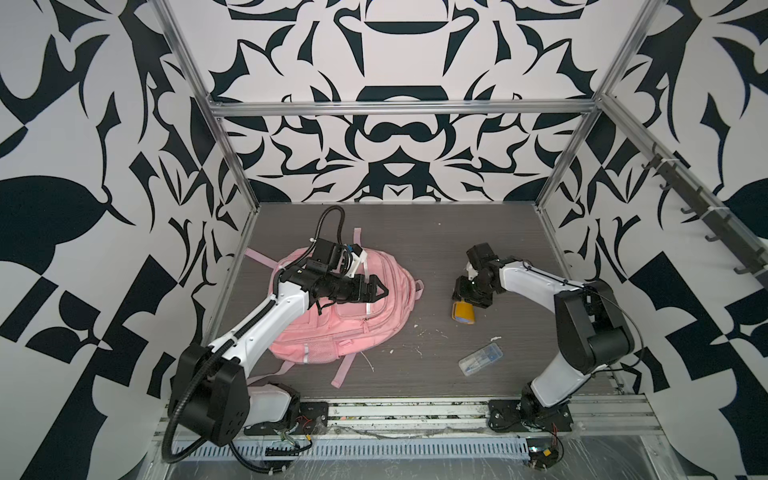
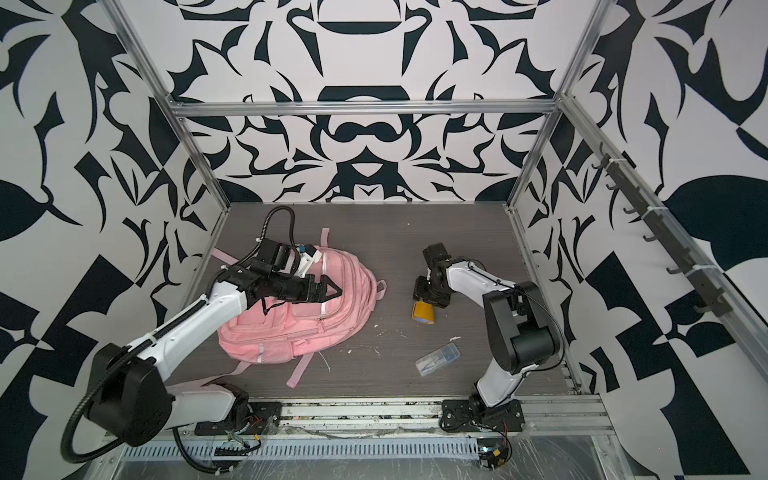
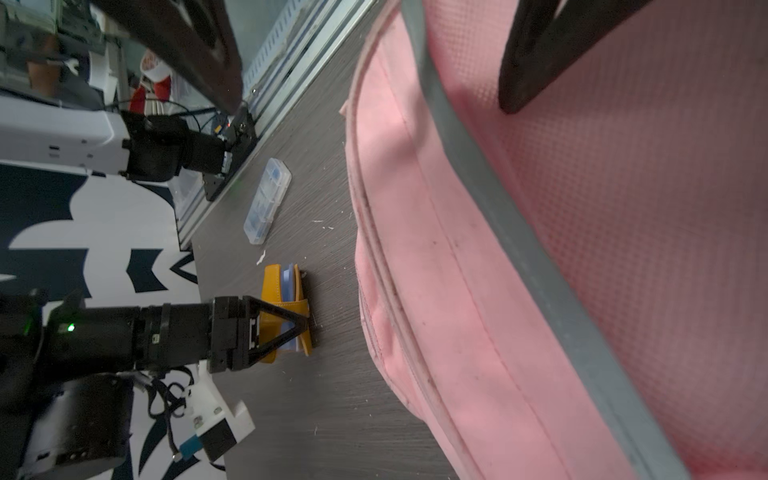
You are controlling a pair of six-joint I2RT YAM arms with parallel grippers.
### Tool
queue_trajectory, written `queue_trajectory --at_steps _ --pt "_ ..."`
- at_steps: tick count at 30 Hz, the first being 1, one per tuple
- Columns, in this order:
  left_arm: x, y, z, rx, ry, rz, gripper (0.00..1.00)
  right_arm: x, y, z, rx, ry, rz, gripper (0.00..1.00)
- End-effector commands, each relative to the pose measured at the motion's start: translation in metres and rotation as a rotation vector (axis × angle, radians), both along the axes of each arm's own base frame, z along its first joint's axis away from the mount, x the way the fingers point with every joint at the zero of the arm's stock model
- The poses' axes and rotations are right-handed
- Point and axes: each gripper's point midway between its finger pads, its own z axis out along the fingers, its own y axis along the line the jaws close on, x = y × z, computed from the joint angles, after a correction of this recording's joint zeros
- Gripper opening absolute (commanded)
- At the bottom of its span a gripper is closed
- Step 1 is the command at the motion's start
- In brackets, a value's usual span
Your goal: Pack the student bag
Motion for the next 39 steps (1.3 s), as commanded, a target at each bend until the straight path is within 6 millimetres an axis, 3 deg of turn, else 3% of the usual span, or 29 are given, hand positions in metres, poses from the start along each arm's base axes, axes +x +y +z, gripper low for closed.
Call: queue_trajectory --at_steps 1,3,5,10,18,24,30,35,39 --pt "0.005 0.007 0.046 0.132 -0.218 0.038 0.99 0.009 -0.004 0.003 -0.037 -0.035 0.004 0.68" --pt "0.001 -0.002 0.059 0.117 -0.248 0.015 0.99 0.009 -0.001 0.003 -0.023 -0.034 0.01 0.76" --pt "-0.002 -0.013 0.058 0.078 -0.216 -0.002 0.99 0.009 0.0 0.009 -0.01 -0.046 0.005 0.82" --pt "-0.003 -0.049 0.028 0.144 -0.08 -0.034 0.99 0.012 0.001 0.034 0.005 -0.092 0.012 0.89" --pt "-0.002 -0.154 -0.001 0.021 0.124 -0.205 0.99 0.011 -0.026 0.066 0.066 -0.147 -0.043 0.92" --pt "-0.007 -0.206 -0.038 0.009 0.231 -0.302 1.0 -0.003 -0.054 0.071 0.075 -0.149 -0.069 0.92" --pt "-0.004 -0.228 -0.076 0.014 0.317 -0.298 0.94 -0.02 -0.072 0.049 0.13 -0.116 -0.141 0.87" --pt "-0.003 -0.231 -0.109 0.056 0.4 -0.263 0.91 -0.033 -0.064 0.027 0.173 -0.049 -0.119 0.85" --pt "-0.005 -0.231 -0.123 0.042 0.442 -0.241 0.86 -0.032 -0.057 0.019 0.222 -0.043 -0.131 0.77"
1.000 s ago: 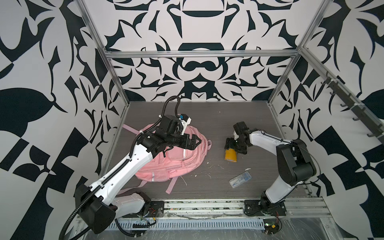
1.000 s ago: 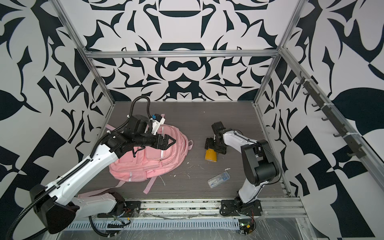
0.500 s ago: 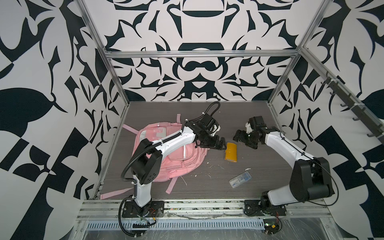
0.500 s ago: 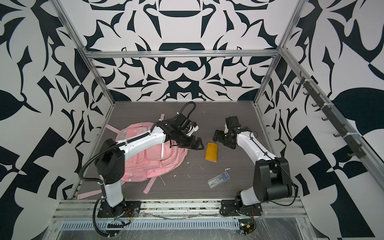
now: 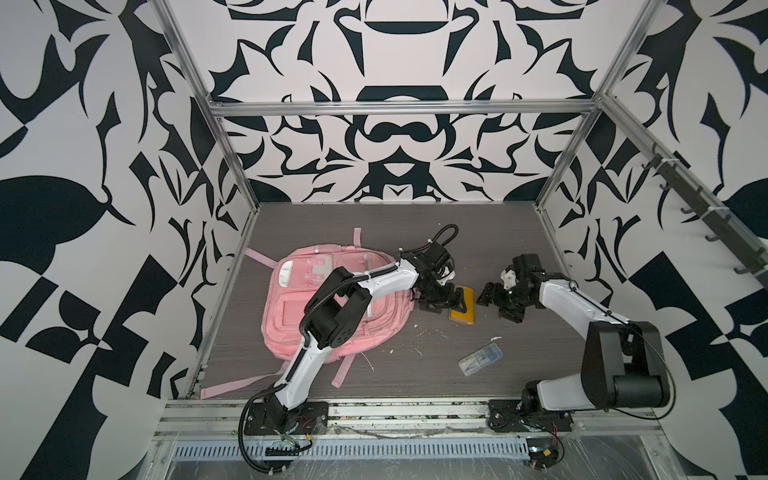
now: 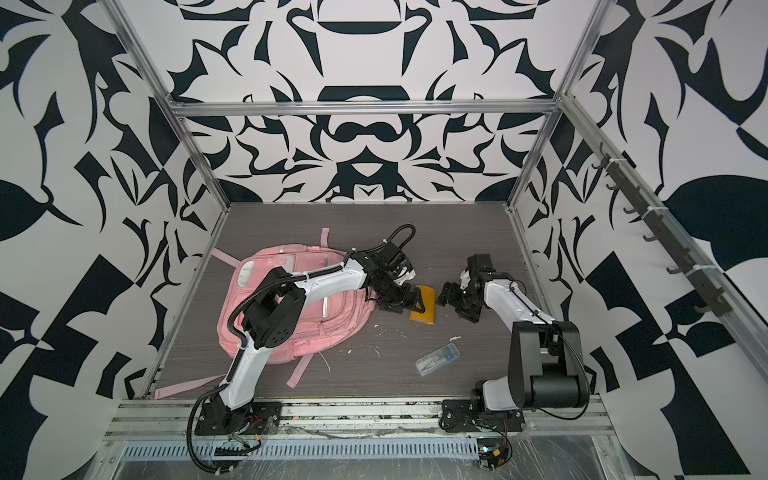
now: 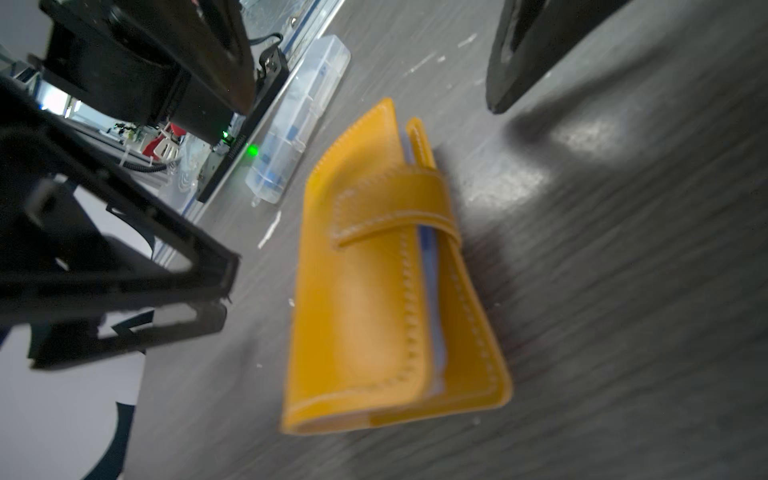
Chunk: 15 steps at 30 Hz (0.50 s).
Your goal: Pack the student bag
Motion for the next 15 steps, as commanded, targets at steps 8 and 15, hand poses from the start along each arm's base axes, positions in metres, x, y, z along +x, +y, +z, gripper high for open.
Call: queue_trajectory --at_steps 8,15 --pt "-0.003 -0.012 -0.016 -0.054 0.098 0.025 0.66 0.002 0.0 -0.024 -0.01 0.035 0.023 0.69" --pt "0.001 -0.023 -0.016 -0.121 0.108 0.036 0.6 0.01 0.006 -0.036 -0.086 0.049 0.065 0.69"
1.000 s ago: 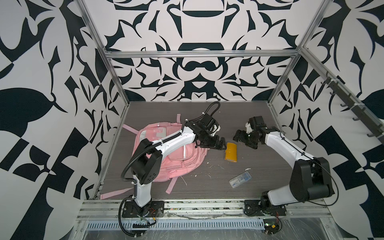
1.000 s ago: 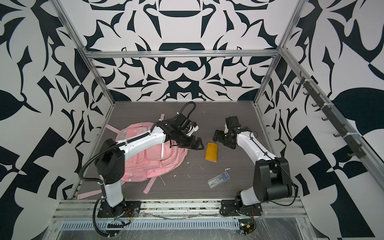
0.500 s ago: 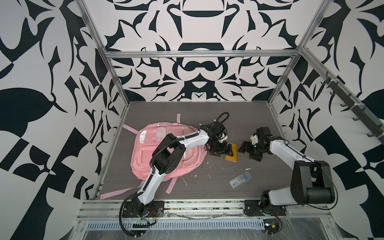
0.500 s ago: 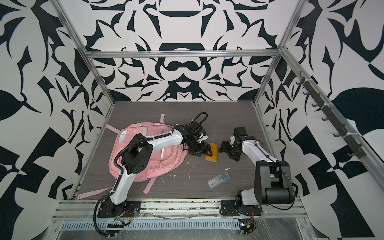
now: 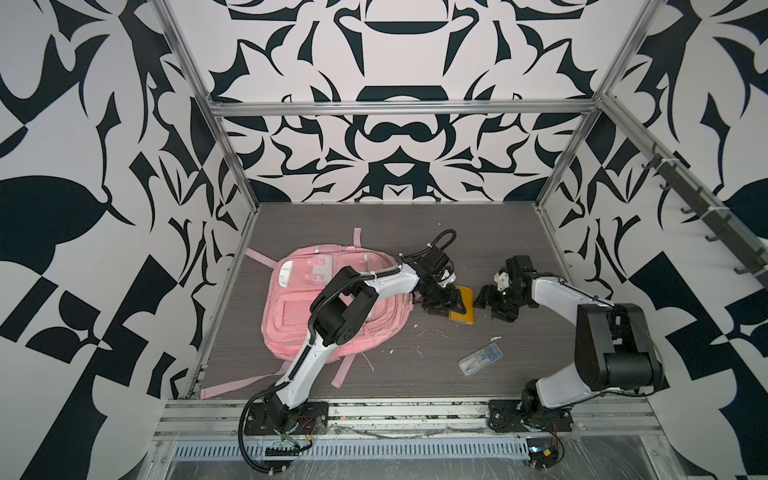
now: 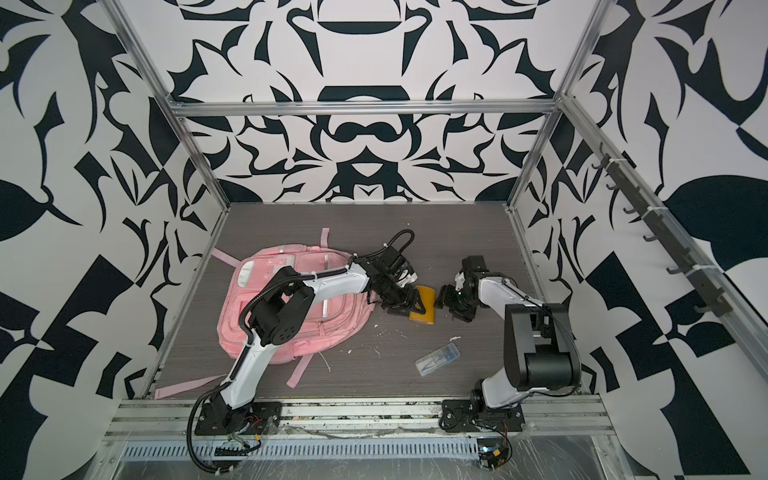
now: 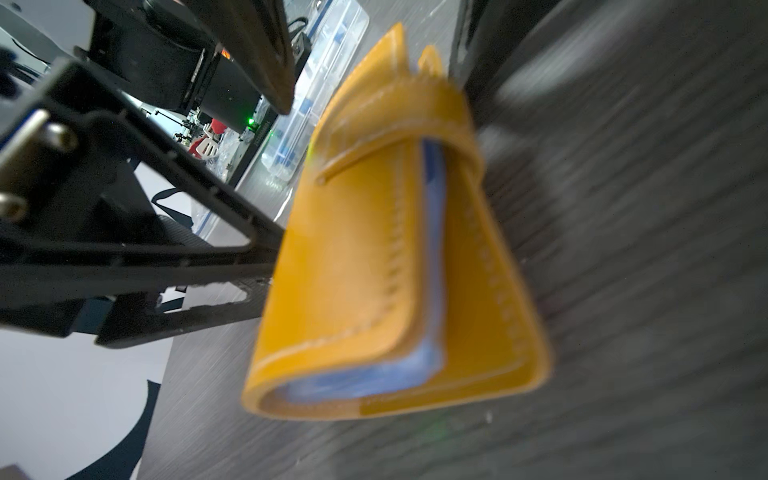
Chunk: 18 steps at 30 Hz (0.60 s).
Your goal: Pack the student bag
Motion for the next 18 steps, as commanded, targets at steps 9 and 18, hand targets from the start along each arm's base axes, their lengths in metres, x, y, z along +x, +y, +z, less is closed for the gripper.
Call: queue_trajectory --at_steps 9,18 --pt "0.012 -0.004 -0.001 -0.073 0.013 0.048 0.22 -0.011 -0.001 -0.027 -0.127 0.063 0.018 0.65" --pt "0.023 0.011 0.022 -0.146 -0.007 0.079 0.0 0.016 0.028 0.041 0.044 -0.188 0.063 0.68"
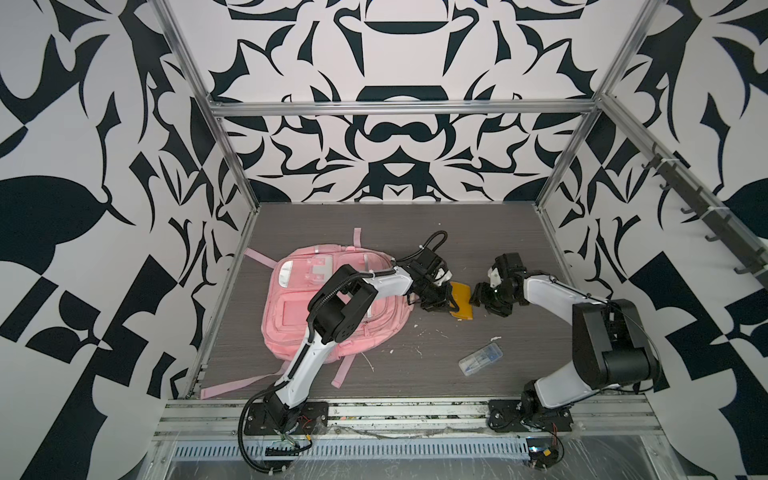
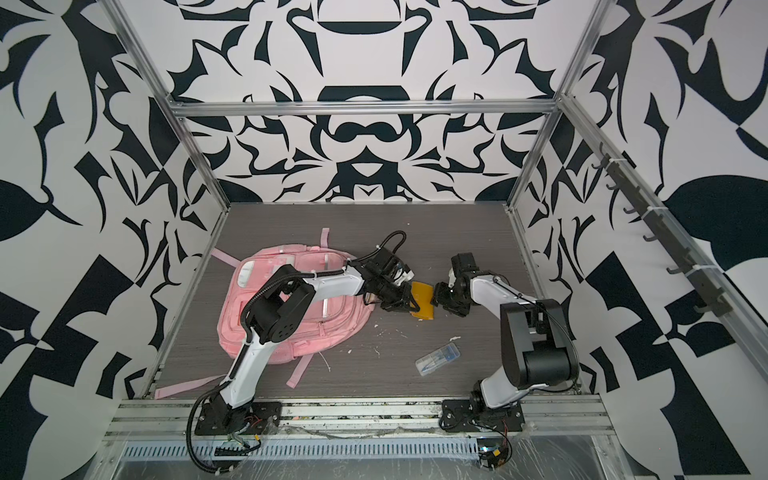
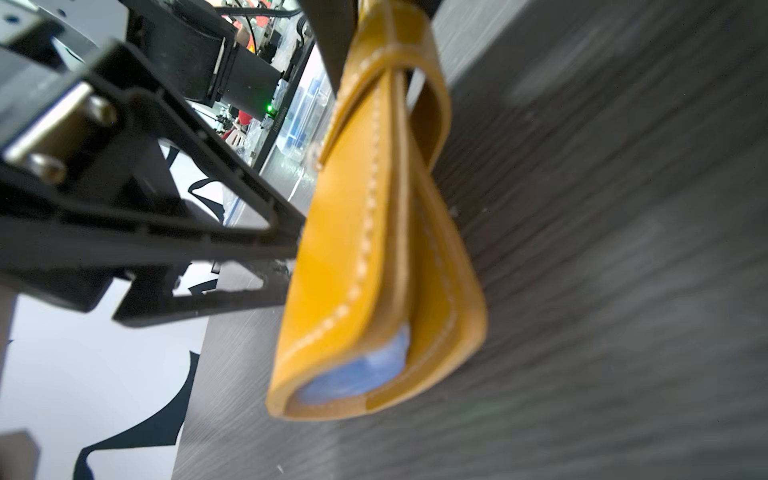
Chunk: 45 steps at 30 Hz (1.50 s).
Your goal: Pack the student bag
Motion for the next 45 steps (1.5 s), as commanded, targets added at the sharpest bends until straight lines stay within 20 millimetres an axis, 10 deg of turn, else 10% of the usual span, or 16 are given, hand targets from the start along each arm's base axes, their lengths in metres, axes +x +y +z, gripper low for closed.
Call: queue_trajectory --at_steps 1,12,25,33,40,45 --pt "0.011 0.009 0.034 -0.078 -0.038 0.02 0.0 0.01 0.024 0.047 0.132 -0.151 0.051 0.71" --pt "0.02 0.072 0.154 -0.246 -0.237 -0.038 0.0 0.026 0.072 0.191 0.503 -0.531 0.155 0.86" --pt "0.035 0.13 0.2 -0.37 -0.337 -0.037 0.0 0.034 0.18 0.24 0.657 -0.592 0.523 0.86" --pt "0.033 0.14 0.21 -0.392 -0.358 -0.031 0.0 0.054 0.19 0.25 0.736 -0.637 0.47 0.66" --pt "0.033 0.142 0.213 -0.388 -0.364 -0.019 0.08 0.058 0.195 0.253 0.755 -0.639 0.477 0.22" --pt "0.036 0.151 0.21 -0.329 -0.364 0.024 0.51 0.056 0.19 0.259 0.723 -0.666 0.487 0.05"
